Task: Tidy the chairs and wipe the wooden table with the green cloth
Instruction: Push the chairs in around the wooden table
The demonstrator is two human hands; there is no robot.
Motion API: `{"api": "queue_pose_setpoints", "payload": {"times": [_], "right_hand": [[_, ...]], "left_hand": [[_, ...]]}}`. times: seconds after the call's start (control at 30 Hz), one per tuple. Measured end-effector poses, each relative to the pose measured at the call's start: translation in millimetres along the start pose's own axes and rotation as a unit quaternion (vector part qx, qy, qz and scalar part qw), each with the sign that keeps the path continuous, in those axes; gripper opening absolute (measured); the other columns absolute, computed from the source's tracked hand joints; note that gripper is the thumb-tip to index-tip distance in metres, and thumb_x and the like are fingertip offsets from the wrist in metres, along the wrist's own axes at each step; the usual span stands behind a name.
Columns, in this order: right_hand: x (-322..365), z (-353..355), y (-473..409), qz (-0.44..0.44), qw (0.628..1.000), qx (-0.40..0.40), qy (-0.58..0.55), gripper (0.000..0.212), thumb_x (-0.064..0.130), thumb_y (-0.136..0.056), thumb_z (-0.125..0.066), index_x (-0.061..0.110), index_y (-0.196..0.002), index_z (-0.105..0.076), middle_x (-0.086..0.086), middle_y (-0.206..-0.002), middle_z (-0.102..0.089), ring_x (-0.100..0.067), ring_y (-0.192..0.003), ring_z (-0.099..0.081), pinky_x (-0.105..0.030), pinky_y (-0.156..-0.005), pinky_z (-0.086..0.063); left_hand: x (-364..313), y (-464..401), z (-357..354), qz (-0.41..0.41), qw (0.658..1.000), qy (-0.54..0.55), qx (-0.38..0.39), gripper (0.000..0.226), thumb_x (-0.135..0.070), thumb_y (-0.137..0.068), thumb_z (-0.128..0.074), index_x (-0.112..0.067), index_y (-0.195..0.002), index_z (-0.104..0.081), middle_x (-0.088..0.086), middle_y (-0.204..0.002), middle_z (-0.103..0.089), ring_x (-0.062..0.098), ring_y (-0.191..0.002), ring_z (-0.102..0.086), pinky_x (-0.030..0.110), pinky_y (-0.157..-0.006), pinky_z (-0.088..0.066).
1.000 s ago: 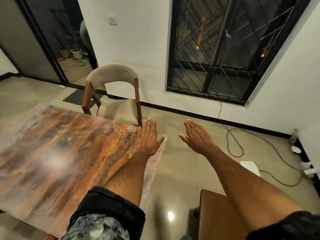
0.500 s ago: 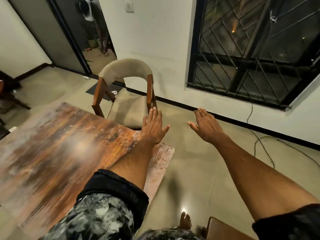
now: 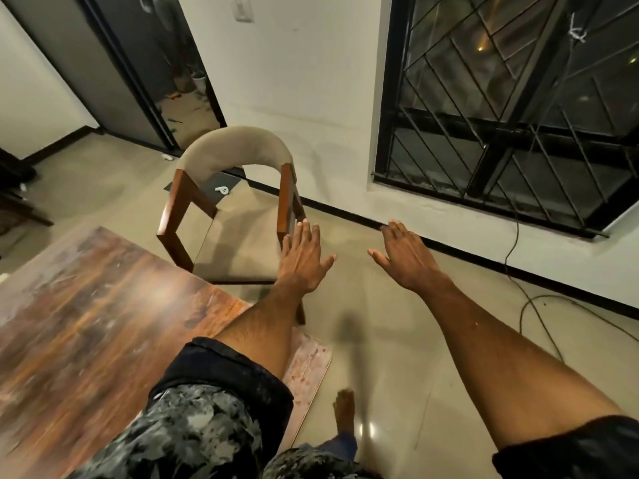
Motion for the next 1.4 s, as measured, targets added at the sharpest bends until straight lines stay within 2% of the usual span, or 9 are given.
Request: {"api": "queue_pose_setpoints", "payload": {"times": [0.43, 0.67, 0.83, 1.03, 1.2, 1.4], "right_hand": [[-24, 40, -164, 0.042, 0.999, 0.001, 0.033, 0.072, 0.055, -0.111, -0.035, 0.006, -0.163, -0.028, -0.022, -0.173, -0.021, -0.033, -0.163, -0.015, -0.044, -0.13, -0.021], [-26, 45, -247, 0.102, 0.994, 0.005, 0.027, 0.072, 0.055, -0.112, -0.035, 0.006, -0.163, -0.026, -0.021, -0.174, -0.02, -0.033, -0.163, -0.015, -0.044, -0.13, -0.019], [-52, 49, -312, 0.15, 0.988, 0.002, 0.025, 0.072, 0.056, -0.111, -0.034, 0.005, -0.162, -0.029, -0.022, -0.173, -0.023, -0.033, -0.163, -0.017, -0.045, -0.131, -0.02], [-86, 57, -378, 0.185, 0.982, 0.011, 0.032, 0.071, 0.053, -0.112, -0.035, 0.004, -0.162, -0.028, -0.023, -0.173, -0.022, -0.033, -0.163, -0.017, -0.046, -0.129, -0.021], [-74, 50, -422, 0.242, 0.97, 0.022, 0.025, 0.066, 0.052, -0.112, -0.038, 0.004, -0.158, -0.034, -0.023, -0.17, -0.028, -0.035, -0.161, -0.022, -0.046, -0.127, -0.026], [-56, 23, -479, 0.281, 0.959, 0.044, 0.011, 0.07, 0.053, -0.11, -0.04, 0.002, -0.158, -0.035, -0.025, -0.169, -0.031, -0.037, -0.16, -0.026, -0.046, -0.127, -0.027]], "left_hand": [[-2, -153, 34, 0.027, 0.999, 0.037, -0.022, 0.086, -0.065, -0.109, -0.024, -0.013, -0.169, 0.008, 0.01, -0.177, 0.016, 0.026, -0.163, 0.016, 0.047, -0.131, 0.005], [19, -209, 45, 0.08, 0.994, 0.057, -0.04, 0.087, -0.064, -0.109, -0.028, -0.013, -0.169, 0.008, 0.011, -0.176, 0.016, 0.026, -0.163, 0.016, 0.047, -0.131, 0.004], [27, -264, 52, 0.134, 0.986, 0.077, -0.063, 0.087, -0.065, -0.109, -0.031, -0.014, -0.17, 0.005, 0.011, -0.177, 0.012, 0.027, -0.164, 0.012, 0.05, -0.131, 0.001], [11, -313, 59, 0.174, 0.979, 0.084, -0.069, 0.088, -0.067, -0.108, -0.03, -0.015, -0.17, 0.006, 0.009, -0.177, 0.012, 0.027, -0.164, 0.013, 0.05, -0.13, 0.004], [27, -322, 52, 0.234, 0.964, 0.112, -0.055, 0.09, -0.069, -0.107, -0.03, -0.017, -0.17, 0.007, 0.007, -0.177, 0.013, 0.027, -0.164, 0.014, 0.049, -0.129, 0.008], [52, -356, 51, 0.275, 0.952, 0.127, -0.043, 0.09, -0.069, -0.106, -0.032, -0.018, -0.17, 0.005, 0.008, -0.178, 0.014, 0.028, -0.163, 0.015, 0.052, -0.133, 0.004]]}}
Point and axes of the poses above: each hand's wrist, its own y-axis away from the middle knuckle, its own z-axis out of the back of the hand, x = y × z, the point moved 6 cm from there along -y, towards the middle knuckle
